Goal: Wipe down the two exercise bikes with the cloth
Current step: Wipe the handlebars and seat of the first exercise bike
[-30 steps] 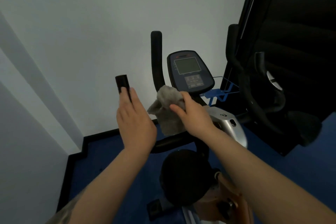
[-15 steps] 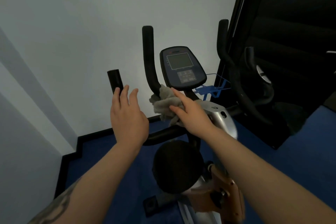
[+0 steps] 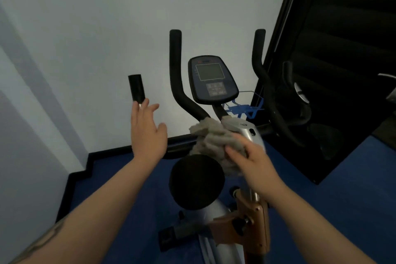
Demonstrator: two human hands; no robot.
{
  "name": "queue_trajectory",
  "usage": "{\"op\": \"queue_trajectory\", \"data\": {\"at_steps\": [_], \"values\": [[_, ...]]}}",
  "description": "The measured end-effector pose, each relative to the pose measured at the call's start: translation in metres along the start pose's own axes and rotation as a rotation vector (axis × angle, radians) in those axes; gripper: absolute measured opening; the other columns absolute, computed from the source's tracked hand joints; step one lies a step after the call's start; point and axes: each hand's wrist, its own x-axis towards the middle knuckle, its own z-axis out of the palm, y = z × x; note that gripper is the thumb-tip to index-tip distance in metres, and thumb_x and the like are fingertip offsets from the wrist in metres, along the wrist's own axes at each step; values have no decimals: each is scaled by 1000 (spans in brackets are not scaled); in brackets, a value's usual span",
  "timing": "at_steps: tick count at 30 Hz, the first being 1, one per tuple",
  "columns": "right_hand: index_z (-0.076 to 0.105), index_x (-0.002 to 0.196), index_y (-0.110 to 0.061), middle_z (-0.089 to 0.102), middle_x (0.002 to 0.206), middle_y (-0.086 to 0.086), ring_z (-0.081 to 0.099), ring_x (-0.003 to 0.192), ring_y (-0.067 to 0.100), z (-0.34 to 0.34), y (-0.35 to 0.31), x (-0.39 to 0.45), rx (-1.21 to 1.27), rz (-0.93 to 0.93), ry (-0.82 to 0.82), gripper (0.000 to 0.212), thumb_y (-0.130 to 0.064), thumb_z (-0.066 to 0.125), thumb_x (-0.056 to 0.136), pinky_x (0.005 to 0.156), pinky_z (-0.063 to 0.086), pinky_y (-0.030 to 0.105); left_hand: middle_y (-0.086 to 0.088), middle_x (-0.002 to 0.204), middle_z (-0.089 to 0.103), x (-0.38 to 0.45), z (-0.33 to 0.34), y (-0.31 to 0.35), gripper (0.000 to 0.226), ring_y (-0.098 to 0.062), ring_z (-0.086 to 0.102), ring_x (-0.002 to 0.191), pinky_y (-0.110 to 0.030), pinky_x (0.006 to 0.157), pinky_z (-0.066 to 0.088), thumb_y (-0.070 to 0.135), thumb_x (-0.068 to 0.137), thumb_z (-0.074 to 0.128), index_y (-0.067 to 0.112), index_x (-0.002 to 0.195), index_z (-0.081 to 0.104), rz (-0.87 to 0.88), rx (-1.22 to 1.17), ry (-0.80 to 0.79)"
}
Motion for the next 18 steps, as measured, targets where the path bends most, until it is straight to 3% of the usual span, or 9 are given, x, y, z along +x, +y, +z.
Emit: {"op": "queue_trajectory", "data": {"at_steps": [3, 5, 7, 9, 13, 16, 18], "values": [[64, 115, -31, 71, 108, -16, 64, 104, 2, 9, -25, 0, 79, 32, -66, 28, -42, 52, 92, 86, 52, 18, -2, 158, 23, -36, -4, 6, 36, -14, 7, 149, -44, 121, 14, 9, 97, 52, 17, 132, 51, -71, -187, -94], [63, 119, -38, 61, 129, -19, 54, 121, -1, 28, -20, -13, -153, 69, -146, 48, -65, 40, 86, 105, 44, 32, 9, 156, 25, -68, -4, 13, 31, -6, 11, 147, -42, 121, 15, 16, 101, 48, 33, 127, 51, -135, -333, -162], [58, 130, -40, 28, 155, -23, 27, 140, -1, 44, -3, -34, -483, -33, -153, 51, -62, 34, 91, 115, 29, 31, 13, 153, 30, -94, -2, 18, 31, 0, 18, 144, -34, 121, 18, 18, 103, 42, 39, 124, 50, -176, -449, -188], [58, 131, -38, 8, 159, -23, 16, 144, -1, 49, 7, -42, -562, -154, -116, 36, -43, 45, 98, 112, 26, 23, 9, 147, 42, -102, -3, 20, 30, 4, 32, 136, -25, 115, 27, 20, 104, 37, 34, 126, 52, -199, -501, -145], [51, 133, -35, 38, 147, -15, 41, 128, 3, 43, 4, -7, -596, -208, -116, 40, -24, 57, 95, 101, 44, 27, 6, 120, 62, -100, -7, 27, 30, 1, 59, 107, -17, 90, 48, 18, 105, 34, 26, 122, 57, -213, -522, -125], [55, 136, -30, 57, 134, -10, 52, 120, 5, 50, -2, 10, -518, -205, -92, 41, -19, 57, 96, 102, 45, 33, 6, 111, 65, -104, -6, 33, 29, 3, 63, 97, -12, 77, 49, 19, 106, 34, 26, 116, 60, -268, -579, -76], [61, 131, -23, 56, 137, -7, 48, 124, 2, 52, 5, -4, -505, -268, -9, 39, -11, 59, 95, 107, 42, 29, 4, 110, 67, -108, -5, 33, 30, -1, 64, 98, -13, 77, 50, 18, 106, 34, 23, 116, 62, -298, -620, -46]]}}
